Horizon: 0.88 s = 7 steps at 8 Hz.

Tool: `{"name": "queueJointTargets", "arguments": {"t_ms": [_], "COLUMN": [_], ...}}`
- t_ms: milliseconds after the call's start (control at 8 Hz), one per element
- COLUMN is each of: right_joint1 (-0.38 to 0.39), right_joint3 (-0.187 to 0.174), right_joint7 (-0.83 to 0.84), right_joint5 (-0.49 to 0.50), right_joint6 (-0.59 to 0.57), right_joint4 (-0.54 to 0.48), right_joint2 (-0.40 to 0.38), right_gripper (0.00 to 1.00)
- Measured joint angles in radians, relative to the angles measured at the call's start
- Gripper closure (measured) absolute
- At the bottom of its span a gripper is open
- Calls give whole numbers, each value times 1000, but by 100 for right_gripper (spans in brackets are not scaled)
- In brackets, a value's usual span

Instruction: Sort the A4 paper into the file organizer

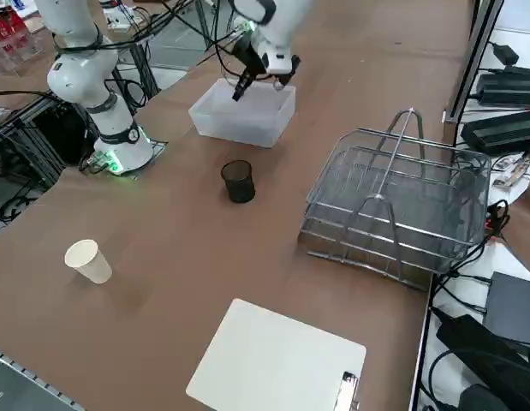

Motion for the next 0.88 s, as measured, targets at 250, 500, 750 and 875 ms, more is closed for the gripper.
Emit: {"name": "queueJointTargets", "arguments": {"t_ms": [250, 500, 750, 875], "right_joint1": [-113, -250, -364, -409], "right_joint3": [-4, -7, -10, -10], "right_joint7": [0, -7, -8, -3], "right_joint5": [7, 53, 139, 166], "right_joint6": [-102, -132, -133, -126], "right_joint4": [167, 306, 405, 448], "right_joint2": [-10, -14, -15, -14], "right_gripper": [98, 98, 98, 98]}}
